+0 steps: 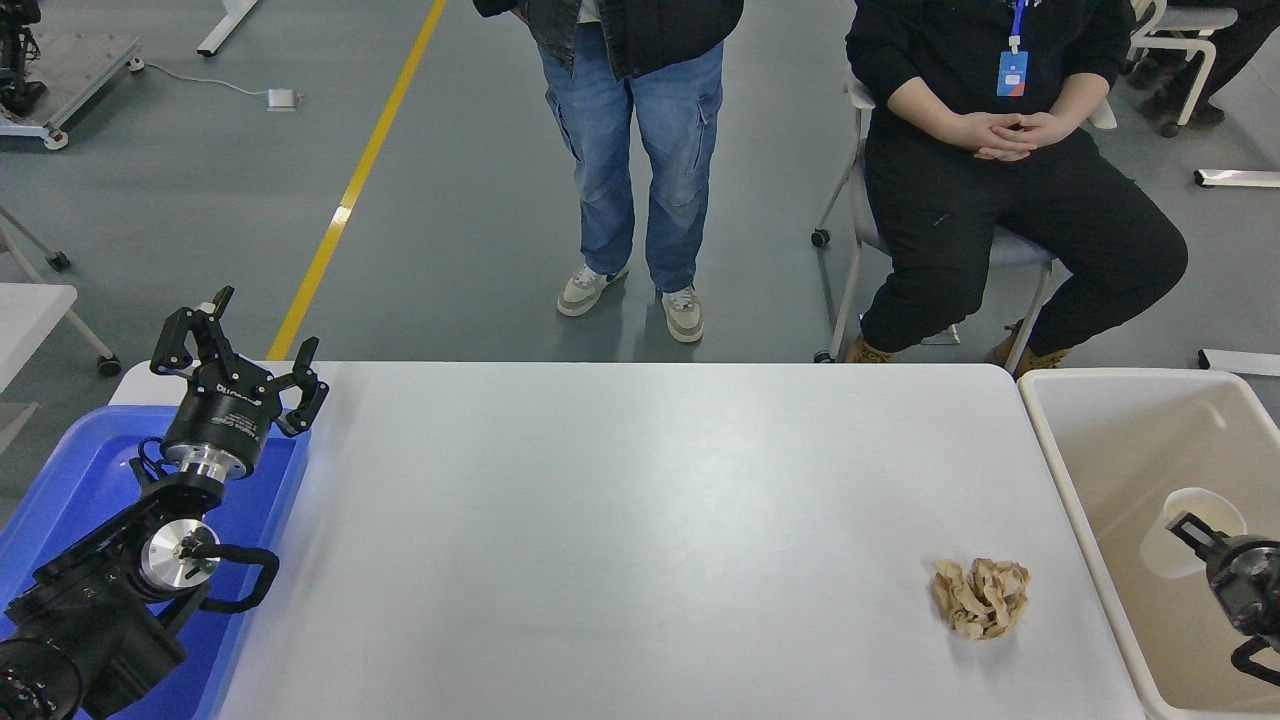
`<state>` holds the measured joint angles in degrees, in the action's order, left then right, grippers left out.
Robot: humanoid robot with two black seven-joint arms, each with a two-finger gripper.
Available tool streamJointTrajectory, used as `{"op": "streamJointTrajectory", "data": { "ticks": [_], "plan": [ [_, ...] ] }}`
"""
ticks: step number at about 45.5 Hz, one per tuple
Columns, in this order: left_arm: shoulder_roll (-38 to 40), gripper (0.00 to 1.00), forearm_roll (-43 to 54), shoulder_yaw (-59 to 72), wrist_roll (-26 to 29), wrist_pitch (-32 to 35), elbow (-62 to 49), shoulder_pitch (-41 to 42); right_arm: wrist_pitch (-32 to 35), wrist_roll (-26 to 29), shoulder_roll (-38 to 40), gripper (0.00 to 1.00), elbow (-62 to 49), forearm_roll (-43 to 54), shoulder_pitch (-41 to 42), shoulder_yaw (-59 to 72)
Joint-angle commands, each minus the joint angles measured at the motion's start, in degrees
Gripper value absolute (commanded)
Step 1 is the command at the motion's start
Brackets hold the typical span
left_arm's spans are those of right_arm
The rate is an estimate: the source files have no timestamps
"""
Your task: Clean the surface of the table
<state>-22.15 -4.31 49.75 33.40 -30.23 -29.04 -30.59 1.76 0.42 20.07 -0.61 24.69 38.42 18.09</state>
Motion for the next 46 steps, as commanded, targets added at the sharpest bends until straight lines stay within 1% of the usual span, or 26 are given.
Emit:
{"op": "streamJointTrajectory", "data": {
  "ticks": [1, 5, 7, 12, 15, 18, 19, 23, 28, 29, 41, 46],
  "plan": [
    [0.0, 1.0, 0.0, 0.0, 0.0, 0.0, 0.0, 0.0, 0.0, -0.1, -0.2, 0.0, 0.0, 0.0, 0.3, -0.2],
    [0.0, 1.0, 0.0, 0.0, 0.0, 0.0, 0.0, 0.0, -0.8, -0.1, -0.2, 0.0, -0.1, -0.1, 0.3, -1.0],
    [0.0, 1.0, 0.0, 0.0, 0.0, 0.0, 0.0, 0.0, -2.0, -0.1, -0.2, 0.14, 0.0, -0.1, 0.5, -1.0],
    [0.0, 1.0, 0.0, 0.1, 0.0, 0.0, 0.0, 0.0, -4.9, -0.1, -0.2, 0.45, 0.3, -0.2, 0.5, -1.0],
    [0.0, 1.0, 0.0, 0.0, 0.0, 0.0, 0.0, 0.0, -5.6, -0.1, -0.2, 0.58, 0.4, -0.2, 0.6, -1.1],
    [0.0, 1.0, 0.0, 0.0, 0.0, 0.0, 0.0, 0.0, -6.1, -0.2, -0.2, 0.74, 0.3, -0.2, 0.6, -1.2],
    [0.0, 1.0, 0.0, 0.0, 0.0, 0.0, 0.0, 0.0, -6.4, -0.2, -0.2, 0.77, 0.3, -0.2, 0.7, -1.1],
    [0.0, 1.0, 0.0, 0.0, 0.0, 0.0, 0.0, 0.0, -8.2, -0.2, -0.1, 0.83, 0.5, -0.2, 1.5, -1.1],
    [0.0, 1.0, 0.0, 0.0, 0.0, 0.0, 0.0, 0.0, -8.7, -0.2, 0.1, 0.96, 0.6, -0.2, 3.1, -1.0],
    [0.0, 1.0, 0.0, 0.1, 0.0, 0.0, 0.0, 0.0, -8.7, -0.2, 0.1, 0.97, 0.6, -0.2, 3.6, -1.1],
    [0.0, 1.0, 0.0, 0.0, 0.0, 0.0, 0.0, 0.0, -8.2, -0.2, 0.9, 0.98, 1.0, -0.6, 9.8, -1.2],
    [0.0, 1.0, 0.0, 0.0, 0.0, 0.0, 0.0, 0.0, -8.2, -0.3, 3.0, 0.98, 1.3, -0.6, 13.3, -2.0]
  ]
}}
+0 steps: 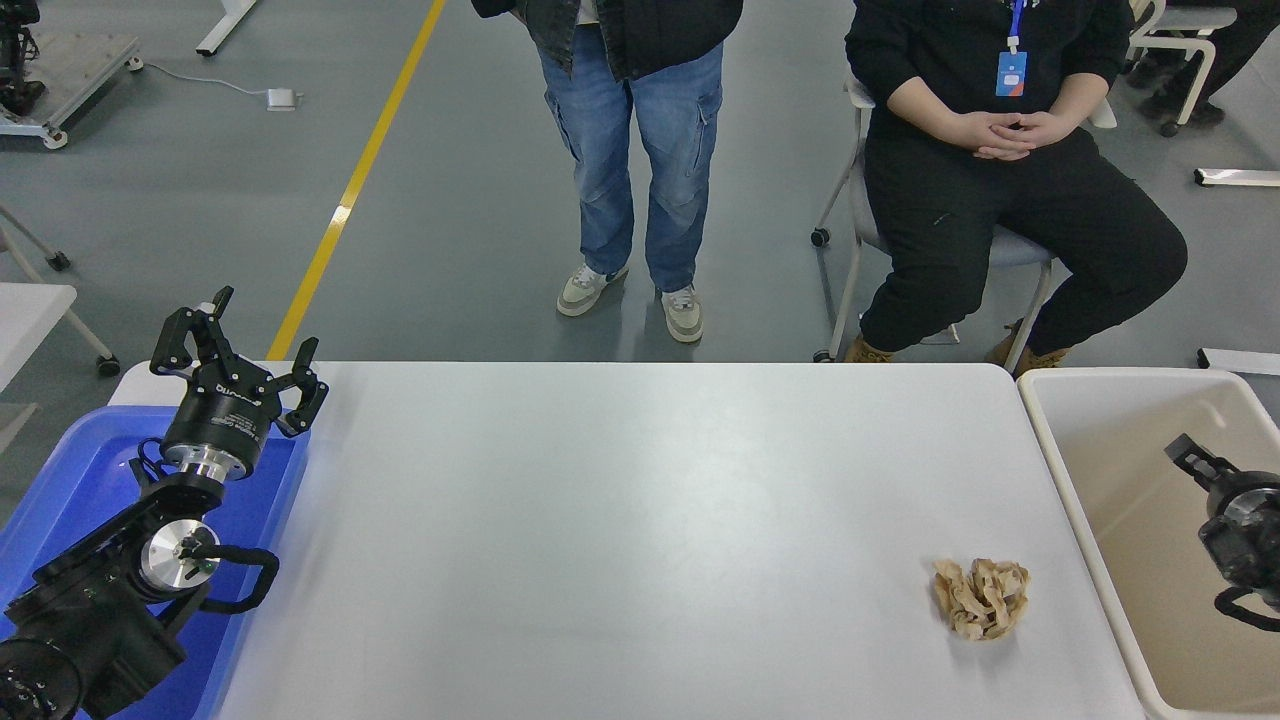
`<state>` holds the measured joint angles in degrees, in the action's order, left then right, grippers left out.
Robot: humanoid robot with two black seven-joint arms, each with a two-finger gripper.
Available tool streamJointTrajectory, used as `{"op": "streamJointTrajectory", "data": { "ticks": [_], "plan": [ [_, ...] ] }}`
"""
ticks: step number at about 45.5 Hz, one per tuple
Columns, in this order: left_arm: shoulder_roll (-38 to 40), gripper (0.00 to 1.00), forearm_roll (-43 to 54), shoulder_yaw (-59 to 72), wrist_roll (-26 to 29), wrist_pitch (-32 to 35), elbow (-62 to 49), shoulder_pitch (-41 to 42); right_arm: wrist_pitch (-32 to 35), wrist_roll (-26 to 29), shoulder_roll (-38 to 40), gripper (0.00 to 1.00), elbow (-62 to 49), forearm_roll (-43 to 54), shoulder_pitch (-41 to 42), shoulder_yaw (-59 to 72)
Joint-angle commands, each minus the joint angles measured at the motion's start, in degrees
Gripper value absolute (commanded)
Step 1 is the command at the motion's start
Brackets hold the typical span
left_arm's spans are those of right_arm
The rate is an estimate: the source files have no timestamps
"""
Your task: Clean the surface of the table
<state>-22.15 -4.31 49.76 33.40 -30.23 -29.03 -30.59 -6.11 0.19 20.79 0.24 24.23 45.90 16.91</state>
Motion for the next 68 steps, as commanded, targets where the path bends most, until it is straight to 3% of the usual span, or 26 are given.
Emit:
{"op": "streamJointTrajectory", "data": {
  "ticks": [1, 8, 21, 48, 59, 68],
  "plan": [
    [0.0, 1.0, 0.0, 0.0, 0.0, 0.0, 0.0, 0.0, -0.4, -0.1, 2.8, 0.98, 0.7, -0.2, 6.6, -1.3],
    [0.0, 1.0, 0.0, 0.0, 0.0, 0.0, -0.1, 0.0, -0.6, -0.3, 6.5, 0.98, 2.2, -0.2, 13.6, -6.6],
    [0.0, 1.0, 0.0, 0.1, 0.0, 0.0, 0.0, 0.0, -0.1, -0.3, 10.1, 0.98, 6.0, -0.2, 22.0, -29.3],
    [0.0, 1.0, 0.0, 0.0, 0.0, 0.0, 0.0, 0.0, -0.1, -3.3, 17.9, 0.98, 28.5, -0.2, 22.9, -52.3],
    [0.0, 1.0, 0.0, 0.0, 0.0, 0.0, -0.1, 0.0, -0.1, -3.3, 17.4, 0.98, 30.4, -0.2, 22.9, -57.2],
    [-0.1, 1.0, 0.0, 0.0, 0.0, 0.0, 0.0, 0.0, -0.1, -3.4, 17.4, 0.98, 40.4, -0.2, 18.7, -65.4]
  ]
}}
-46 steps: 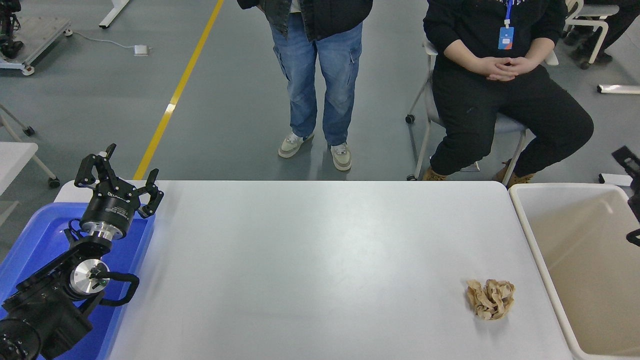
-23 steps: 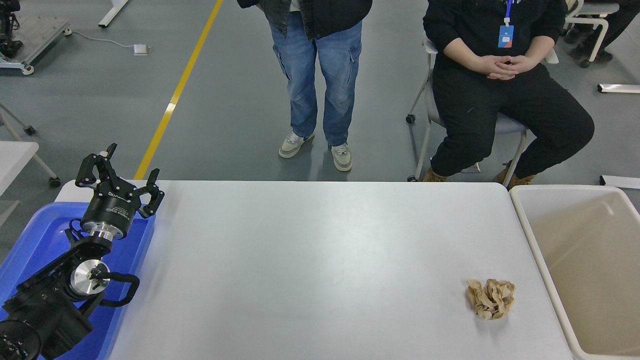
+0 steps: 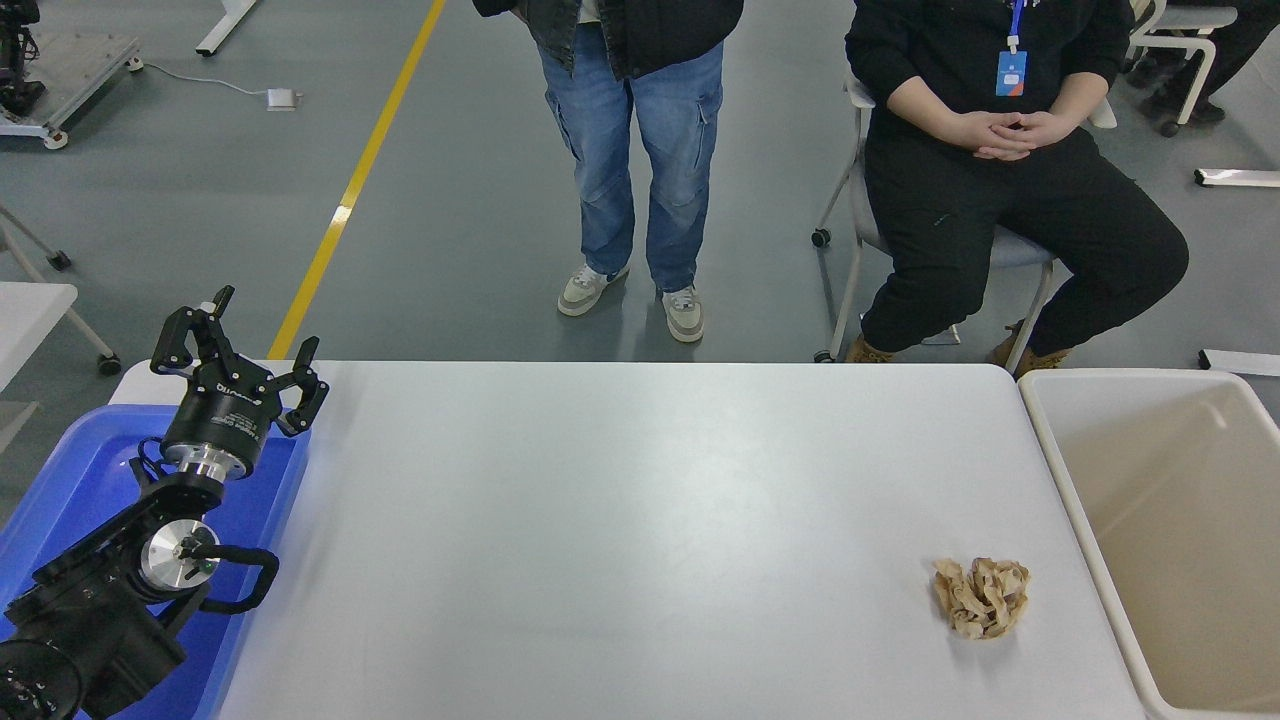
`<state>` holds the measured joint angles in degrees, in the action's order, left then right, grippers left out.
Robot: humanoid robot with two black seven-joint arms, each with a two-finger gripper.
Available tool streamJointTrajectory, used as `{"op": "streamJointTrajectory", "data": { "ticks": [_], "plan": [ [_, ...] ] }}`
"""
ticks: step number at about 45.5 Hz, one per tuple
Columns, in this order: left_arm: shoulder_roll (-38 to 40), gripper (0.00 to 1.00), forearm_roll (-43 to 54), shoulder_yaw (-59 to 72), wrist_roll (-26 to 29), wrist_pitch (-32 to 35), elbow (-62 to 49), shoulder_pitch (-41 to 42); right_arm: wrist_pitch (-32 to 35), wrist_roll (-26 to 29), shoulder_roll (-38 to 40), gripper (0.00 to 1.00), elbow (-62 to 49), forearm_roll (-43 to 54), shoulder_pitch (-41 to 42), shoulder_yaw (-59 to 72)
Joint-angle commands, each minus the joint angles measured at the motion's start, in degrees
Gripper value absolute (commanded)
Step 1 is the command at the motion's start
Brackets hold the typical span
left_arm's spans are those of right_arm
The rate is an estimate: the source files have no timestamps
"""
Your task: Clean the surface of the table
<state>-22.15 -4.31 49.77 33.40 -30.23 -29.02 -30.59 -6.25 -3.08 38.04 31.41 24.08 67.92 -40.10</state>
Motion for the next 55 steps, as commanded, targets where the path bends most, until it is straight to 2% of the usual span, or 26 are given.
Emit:
{"op": "streamJointTrajectory", "data": {
  "ticks": [1, 7, 25, 33, 55],
  "plan": [
    [0.0, 1.0, 0.0, 0.0, 0.0, 0.0, 0.0, 0.0, 0.0, -0.2, 0.1, 0.98, 10.0, 0.0, -3.9, -8.9],
    [0.0, 1.0, 0.0, 0.1, 0.0, 0.0, -0.1, 0.0, -0.2, -1.7, -1.3, 0.98, 10.9, 0.1, -7.1, -10.4],
    [0.0, 1.0, 0.0, 0.0, 0.0, 0.0, -0.1, 0.0, -0.4, -13.8, -7.4, 0.98, 11.1, 0.0, -22.8, -14.5],
    [0.0, 1.0, 0.0, 0.0, 0.0, 0.0, -0.1, 0.0, -0.3, -19.7, -9.6, 0.98, 11.2, 0.0, -27.4, -14.5],
    [0.0, 1.0, 0.0, 0.0, 0.0, 0.0, -0.1, 0.0, -0.3, -22.4, -13.2, 0.98, 14.2, 0.0, -37.0, -19.1]
  ]
}}
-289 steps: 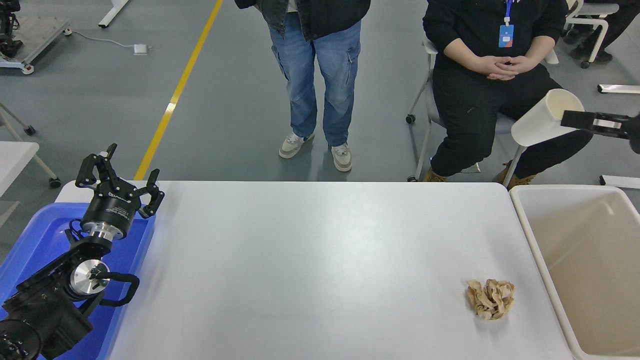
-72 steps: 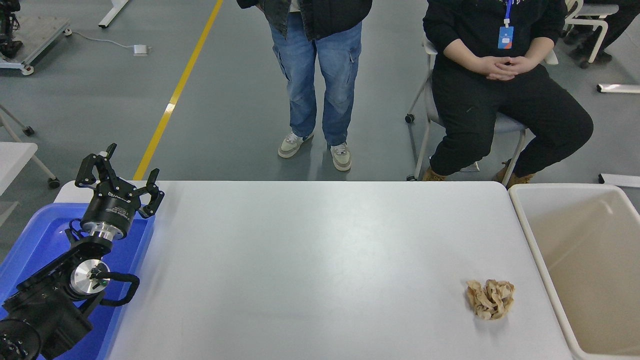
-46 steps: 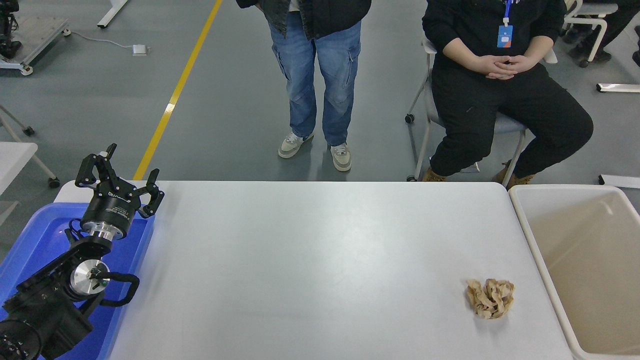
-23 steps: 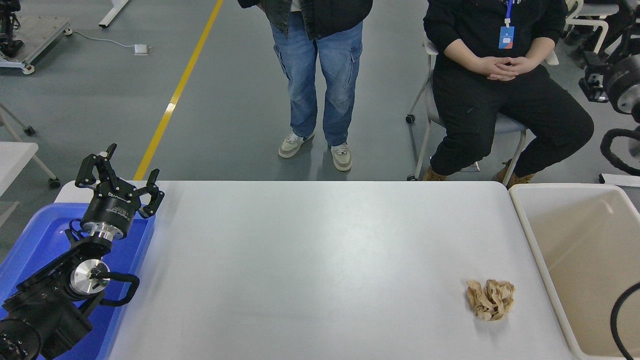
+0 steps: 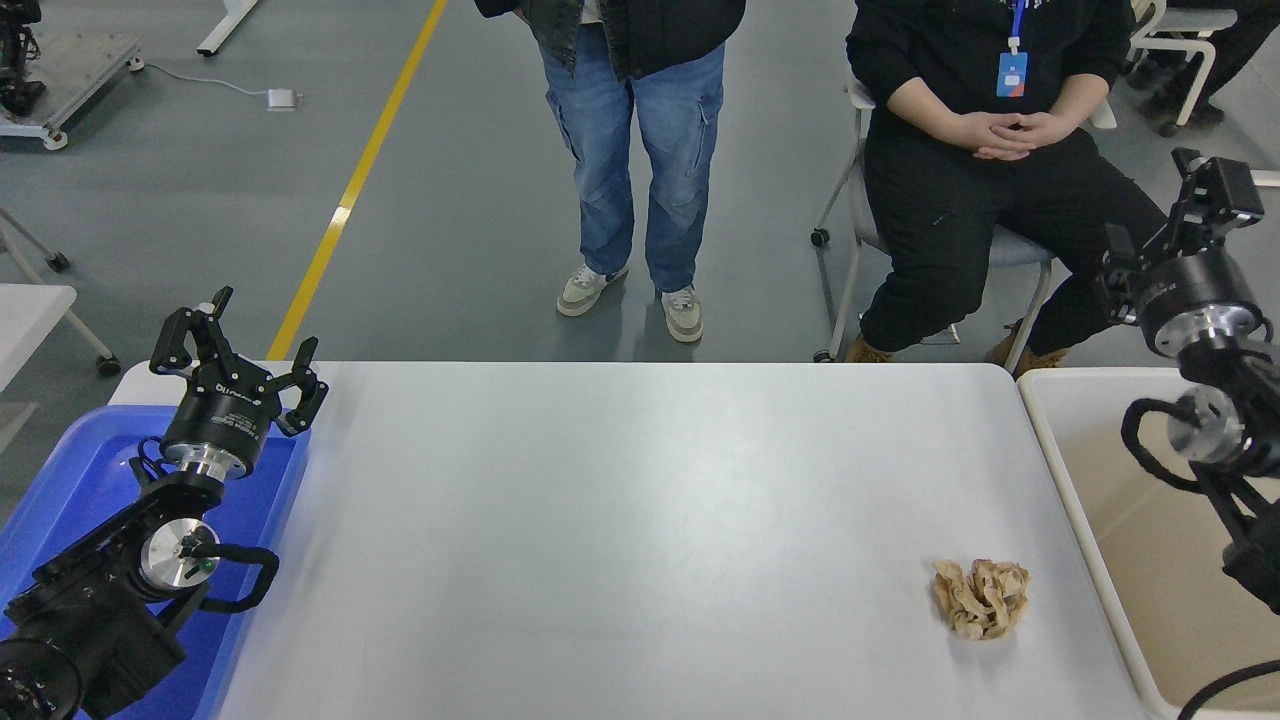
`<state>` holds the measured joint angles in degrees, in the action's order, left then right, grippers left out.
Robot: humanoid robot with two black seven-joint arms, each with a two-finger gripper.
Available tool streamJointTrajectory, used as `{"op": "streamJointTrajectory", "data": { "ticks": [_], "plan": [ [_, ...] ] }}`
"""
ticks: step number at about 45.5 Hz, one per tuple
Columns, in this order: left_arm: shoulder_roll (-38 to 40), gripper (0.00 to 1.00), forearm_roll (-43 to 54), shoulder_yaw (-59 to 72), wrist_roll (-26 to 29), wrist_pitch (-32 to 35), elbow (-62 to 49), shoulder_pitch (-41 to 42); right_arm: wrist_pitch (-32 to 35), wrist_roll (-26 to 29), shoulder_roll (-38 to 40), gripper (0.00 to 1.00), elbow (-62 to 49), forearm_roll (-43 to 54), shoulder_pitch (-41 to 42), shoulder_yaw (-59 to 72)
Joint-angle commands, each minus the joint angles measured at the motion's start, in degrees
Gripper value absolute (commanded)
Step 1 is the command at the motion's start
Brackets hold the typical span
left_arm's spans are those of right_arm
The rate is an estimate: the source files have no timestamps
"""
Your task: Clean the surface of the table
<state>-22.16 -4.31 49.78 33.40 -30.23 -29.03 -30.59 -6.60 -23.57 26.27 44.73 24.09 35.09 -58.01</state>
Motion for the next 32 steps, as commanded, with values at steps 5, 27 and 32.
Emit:
{"op": "streamJointTrajectory", "data": {
  "ticks": [5, 27, 32],
  "plan": [
    [0.0, 1.0, 0.0, 0.0, 0.0, 0.0, 0.0, 0.0, 0.0, -2.0, -1.4, 0.98, 0.9, 0.0, -4.6, -1.6],
    [0.0, 1.0, 0.0, 0.0, 0.0, 0.0, -0.1, 0.0, 0.0, -2.0, -0.4, 0.98, 0.3, 0.0, -3.5, -0.3],
    [0.0, 1.0, 0.0, 0.0, 0.0, 0.0, 0.0, 0.0, 0.0, -2.0, 0.9, 0.98, 0.3, 0.0, -3.5, 1.1]
  ]
}}
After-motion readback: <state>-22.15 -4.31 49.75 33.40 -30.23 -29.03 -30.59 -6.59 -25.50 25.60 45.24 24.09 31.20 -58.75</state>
